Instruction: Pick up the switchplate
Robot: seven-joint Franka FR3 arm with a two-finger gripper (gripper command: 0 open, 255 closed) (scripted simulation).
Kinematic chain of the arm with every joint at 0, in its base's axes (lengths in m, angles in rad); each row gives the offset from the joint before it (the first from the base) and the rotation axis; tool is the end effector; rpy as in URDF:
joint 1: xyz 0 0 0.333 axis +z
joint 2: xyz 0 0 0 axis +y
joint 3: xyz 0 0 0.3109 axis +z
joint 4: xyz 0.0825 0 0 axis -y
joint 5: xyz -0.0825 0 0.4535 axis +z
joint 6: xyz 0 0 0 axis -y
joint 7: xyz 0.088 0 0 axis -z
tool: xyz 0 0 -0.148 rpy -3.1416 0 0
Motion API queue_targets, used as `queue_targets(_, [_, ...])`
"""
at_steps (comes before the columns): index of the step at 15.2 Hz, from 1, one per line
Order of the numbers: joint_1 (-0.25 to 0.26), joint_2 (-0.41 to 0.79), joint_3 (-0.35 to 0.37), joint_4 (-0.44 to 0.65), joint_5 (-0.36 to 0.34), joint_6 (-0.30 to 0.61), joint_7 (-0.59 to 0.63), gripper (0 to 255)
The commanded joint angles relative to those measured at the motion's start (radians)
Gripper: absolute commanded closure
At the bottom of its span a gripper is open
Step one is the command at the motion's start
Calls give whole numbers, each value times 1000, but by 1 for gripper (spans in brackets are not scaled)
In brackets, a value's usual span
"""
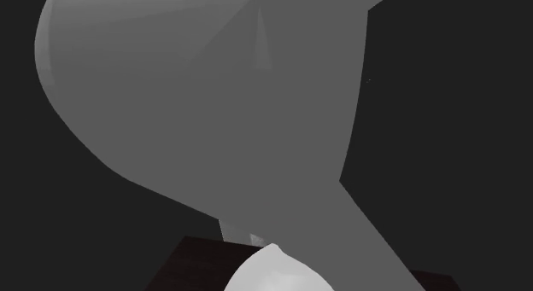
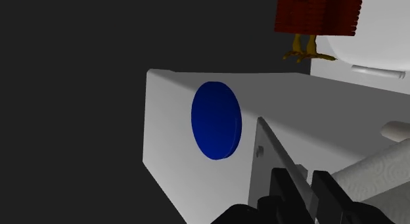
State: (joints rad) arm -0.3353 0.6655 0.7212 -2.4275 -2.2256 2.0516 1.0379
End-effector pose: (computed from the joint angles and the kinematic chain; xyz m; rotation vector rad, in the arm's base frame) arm 0.4361 0.1961 -0.0062 1.9044 1.2940 0.6030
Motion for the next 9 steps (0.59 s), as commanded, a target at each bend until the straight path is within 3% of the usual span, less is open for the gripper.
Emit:
queue_targets(1, [-12, -30, 15, -12, 19, 17, -10, 255])
queue_targets(9, [-65, -170, 81, -55, 106, 99, -54, 255])
